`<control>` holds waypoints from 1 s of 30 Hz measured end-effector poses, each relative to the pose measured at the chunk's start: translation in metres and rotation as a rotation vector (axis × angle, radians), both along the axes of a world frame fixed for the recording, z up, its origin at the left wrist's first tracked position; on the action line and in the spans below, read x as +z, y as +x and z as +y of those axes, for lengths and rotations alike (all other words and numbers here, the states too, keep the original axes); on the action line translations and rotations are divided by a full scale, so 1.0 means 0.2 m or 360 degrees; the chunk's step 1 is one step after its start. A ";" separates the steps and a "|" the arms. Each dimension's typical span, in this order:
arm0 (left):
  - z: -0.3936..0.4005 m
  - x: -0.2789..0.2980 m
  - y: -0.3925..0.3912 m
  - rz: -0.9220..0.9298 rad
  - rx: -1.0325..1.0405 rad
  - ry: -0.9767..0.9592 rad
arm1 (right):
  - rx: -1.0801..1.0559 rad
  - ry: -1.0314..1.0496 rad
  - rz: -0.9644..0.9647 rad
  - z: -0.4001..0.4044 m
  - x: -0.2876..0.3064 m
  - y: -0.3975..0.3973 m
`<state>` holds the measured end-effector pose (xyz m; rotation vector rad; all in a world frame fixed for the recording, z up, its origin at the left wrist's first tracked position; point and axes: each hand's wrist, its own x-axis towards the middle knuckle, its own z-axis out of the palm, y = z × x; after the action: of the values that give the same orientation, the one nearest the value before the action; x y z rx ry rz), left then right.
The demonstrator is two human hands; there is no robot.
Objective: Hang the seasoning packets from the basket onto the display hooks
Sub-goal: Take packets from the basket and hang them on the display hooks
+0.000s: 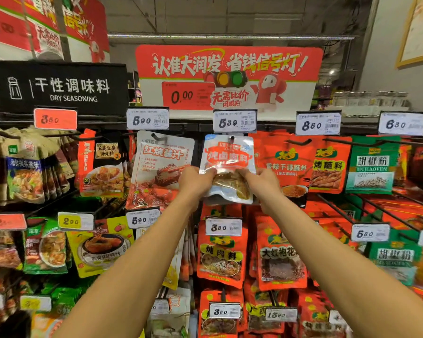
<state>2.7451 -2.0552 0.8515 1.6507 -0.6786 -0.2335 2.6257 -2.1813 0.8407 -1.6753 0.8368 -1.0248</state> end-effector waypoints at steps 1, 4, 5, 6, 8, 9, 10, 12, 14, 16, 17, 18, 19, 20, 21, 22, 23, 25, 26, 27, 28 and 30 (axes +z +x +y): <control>-0.04 0.01 0.02 0.0009 0.0030 0.0043 | -0.0005 0.0044 0.0020 -0.04 0.01 0.04; -0.15 0.04 0.07 0.0057 0.0099 0.0135 | -0.0034 0.0073 0.0084 -0.14 0.03 0.12; -0.18 0.05 0.08 0.0077 0.0119 0.0149 | -0.0068 0.0045 0.0129 -0.17 0.05 0.14; -0.21 0.06 0.09 0.0083 0.0146 0.0157 | -0.0107 0.0015 0.0183 -0.19 0.07 0.15; -0.24 0.07 0.08 0.0094 0.0216 0.0162 | -0.0172 0.0002 0.0269 -0.21 0.10 0.17; -0.26 0.08 0.07 0.0083 0.0240 0.0173 | -0.0195 0.0014 0.0296 -0.22 0.11 0.18; -0.27 0.08 0.07 0.0065 0.0256 0.0181 | -0.0215 0.0012 0.0333 -0.22 0.12 0.18; -0.27 0.08 0.06 0.0040 0.0259 0.0202 | -0.0236 -0.0011 0.0397 -0.21 0.11 0.18; -0.25 0.07 0.06 -0.0002 0.0232 0.0232 | -0.0205 -0.0004 0.0364 -0.21 0.08 0.17; -0.21 0.05 0.04 -0.0060 0.0201 0.0240 | -0.0135 0.0035 0.0253 -0.21 0.03 0.13; -0.19 0.05 0.03 -0.0099 0.0183 0.0233 | -0.0102 0.0056 0.0194 -0.21 0.01 0.11; -0.17 0.04 0.02 -0.0137 0.0164 0.0207 | -0.0069 0.0075 0.0141 -0.20 0.00 0.08; -0.14 0.04 0.00 -0.0167 0.0144 0.0166 | -0.0037 0.0088 0.0092 -0.18 -0.01 0.05; -0.12 0.04 -0.02 -0.0215 0.0137 0.0123 | -0.0003 0.0100 0.0040 -0.16 -0.02 0.01; -0.08 0.04 -0.05 -0.0277 0.0141 0.0086 | 0.0039 0.0115 -0.0010 -0.14 -0.02 -0.03; -0.05 0.04 -0.07 -0.0332 0.0154 0.0044 | 0.0094 0.0138 -0.0048 -0.12 -0.01 -0.07; -0.01 0.04 -0.10 -0.0362 0.0168 -0.0008 | 0.0161 0.0162 -0.0075 -0.10 -0.01 -0.10; 0.06 0.04 -0.14 -0.0343 0.0133 -0.0120 | 0.0278 0.0226 -0.0121 -0.05 0.01 -0.19; 0.09 0.04 -0.16 -0.0275 0.0088 -0.0152 | 0.0323 0.0263 -0.0148 -0.03 0.03 -0.24; 0.11 0.05 -0.19 -0.0178 0.0012 -0.0175 | 0.0364 0.0297 -0.0176 0.00 0.04 -0.29; 0.14 0.05 -0.22 -0.0082 -0.0072 -0.0198 | 0.0396 0.0322 -0.0195 0.02 0.05 -0.34; 0.17 0.05 -0.31 0.0059 -0.0186 -0.0235 | 0.0444 0.0355 -0.0217 0.05 0.06 -0.46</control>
<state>2.6837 -2.0205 0.8623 1.4642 -0.7477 -0.2907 2.5342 -2.1716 0.8528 -1.4662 0.5853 -0.8111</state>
